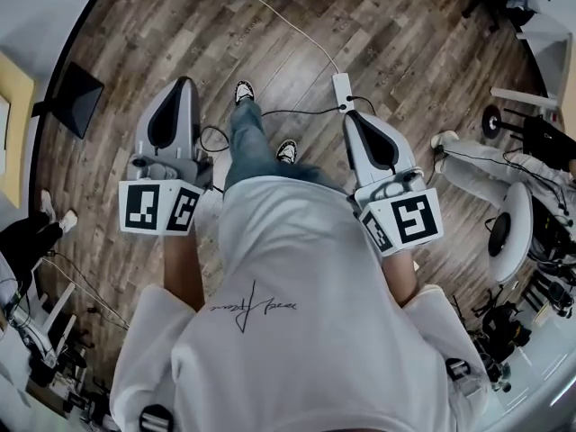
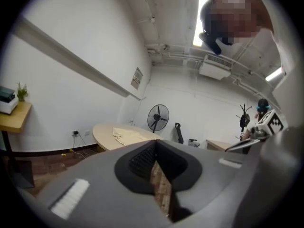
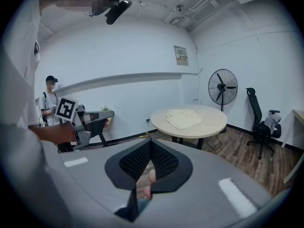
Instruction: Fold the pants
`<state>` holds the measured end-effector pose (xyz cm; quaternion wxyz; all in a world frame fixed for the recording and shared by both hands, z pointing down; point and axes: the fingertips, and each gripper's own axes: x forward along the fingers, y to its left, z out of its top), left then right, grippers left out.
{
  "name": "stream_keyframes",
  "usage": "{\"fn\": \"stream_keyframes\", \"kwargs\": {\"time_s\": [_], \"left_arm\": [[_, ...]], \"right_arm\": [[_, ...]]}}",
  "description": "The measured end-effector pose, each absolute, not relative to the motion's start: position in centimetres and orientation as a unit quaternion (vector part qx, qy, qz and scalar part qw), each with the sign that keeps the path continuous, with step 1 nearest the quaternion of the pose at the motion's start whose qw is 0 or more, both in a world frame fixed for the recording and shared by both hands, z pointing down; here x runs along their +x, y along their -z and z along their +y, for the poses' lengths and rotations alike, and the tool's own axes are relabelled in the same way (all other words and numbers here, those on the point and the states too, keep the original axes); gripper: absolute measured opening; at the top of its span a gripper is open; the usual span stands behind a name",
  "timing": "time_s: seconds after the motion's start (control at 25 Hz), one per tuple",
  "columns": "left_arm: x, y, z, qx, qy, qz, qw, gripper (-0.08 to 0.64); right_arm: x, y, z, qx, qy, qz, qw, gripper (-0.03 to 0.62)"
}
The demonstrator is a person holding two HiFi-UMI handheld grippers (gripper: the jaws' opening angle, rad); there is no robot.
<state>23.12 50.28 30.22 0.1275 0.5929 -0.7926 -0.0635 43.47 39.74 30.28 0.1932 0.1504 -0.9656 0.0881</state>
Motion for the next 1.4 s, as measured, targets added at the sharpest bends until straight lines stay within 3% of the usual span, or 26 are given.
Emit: {"fn": "stream_keyframes", "kwargs": {"time_s": [0.24,0.52,0.76,1.4], "left_arm": [[17.7,-30.1,46.1,0.602,0.076,-0.783,0.138,0.052],[13.5,-25.9,42.3,0.658,0.093,-0.741,0.1,0.052],[10.2,-24.9,39.6,0.682,0.039,-0.728,0.067,0.052],[7.4,-24.8,33.7,0.712,0.0,-0.698,0.081,0.053]], "right_arm": [[35.6,-28.9,36.9,0.143,-0.075,-0.97,0.183,-0.002],[28.7,-26.5,33.4,0.16,-0.076,-0.97,0.166,-0.002],[24.6,-25.4,30.6,0.193,-0.068,-0.966,0.157,-0.002],[21.1,-26.0,23.2,0.24,-0.073,-0.956,0.151,-0.002]]}}
